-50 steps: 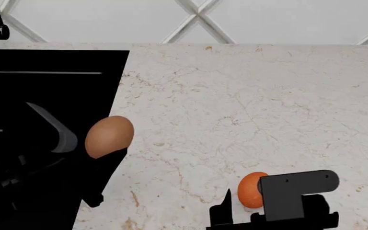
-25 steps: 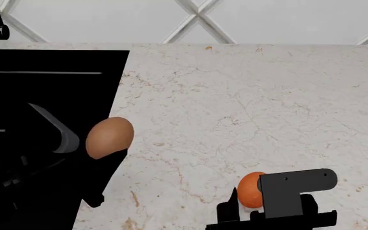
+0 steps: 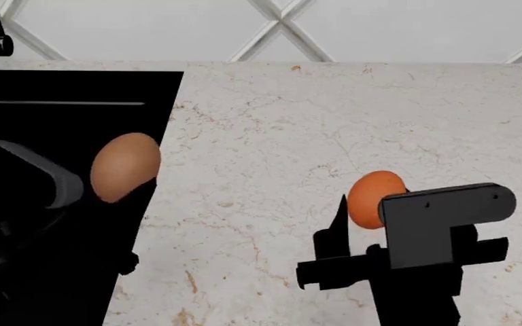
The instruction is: Place the eggs and milk next to the bowl.
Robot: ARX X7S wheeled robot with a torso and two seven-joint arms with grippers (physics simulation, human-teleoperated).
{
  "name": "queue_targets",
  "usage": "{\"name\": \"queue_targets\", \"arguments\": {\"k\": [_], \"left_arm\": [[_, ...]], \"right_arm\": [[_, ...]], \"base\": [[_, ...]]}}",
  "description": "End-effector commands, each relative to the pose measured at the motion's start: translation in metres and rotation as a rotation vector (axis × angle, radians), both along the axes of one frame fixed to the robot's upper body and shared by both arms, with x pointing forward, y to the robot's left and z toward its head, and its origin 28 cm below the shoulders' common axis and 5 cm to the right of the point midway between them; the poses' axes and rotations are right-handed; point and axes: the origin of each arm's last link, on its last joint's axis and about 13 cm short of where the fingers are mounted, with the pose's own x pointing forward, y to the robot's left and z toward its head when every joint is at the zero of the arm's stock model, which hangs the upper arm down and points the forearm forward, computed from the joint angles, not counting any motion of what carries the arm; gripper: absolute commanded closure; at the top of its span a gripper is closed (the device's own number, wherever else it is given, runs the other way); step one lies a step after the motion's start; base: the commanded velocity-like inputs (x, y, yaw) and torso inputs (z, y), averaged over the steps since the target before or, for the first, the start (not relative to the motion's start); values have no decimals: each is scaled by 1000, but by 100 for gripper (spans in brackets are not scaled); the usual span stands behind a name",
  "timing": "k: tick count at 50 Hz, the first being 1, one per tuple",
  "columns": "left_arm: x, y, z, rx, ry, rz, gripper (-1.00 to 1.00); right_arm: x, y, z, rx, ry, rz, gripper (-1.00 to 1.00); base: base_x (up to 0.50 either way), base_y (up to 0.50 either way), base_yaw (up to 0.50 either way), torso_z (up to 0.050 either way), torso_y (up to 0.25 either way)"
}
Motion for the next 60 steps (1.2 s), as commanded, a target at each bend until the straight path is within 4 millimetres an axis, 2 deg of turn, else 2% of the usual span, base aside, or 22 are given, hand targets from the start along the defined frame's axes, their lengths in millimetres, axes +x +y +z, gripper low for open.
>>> {"name": "queue_targets", "arguments": {"k": [1,11,20,41,60], "left_arm": [[-24,-3,20,-82,-170,158,100],[-44,-3,28,-93,-327,291,100],[-52,1,27,-165,-360,420,100],[-47,-1,26,-140,-370,433,100],[-46,-4,27,-129,-369,420,100]], "right_arm": [[6,-5,36,-22,-203,-26,100],[9,-3,71,-67,-322,-8,100],[16,-4,96,-76,-425,-26,100],[5,-1,87,-56,-467,-36,100],[3,0,76,-53,-436,-32,100]], "base": [[0,0,0,0,0],[0,0,0,0,0],[0,0,0,0,0],[0,0,0,0,0],[-472,18,0,0,0]]}}
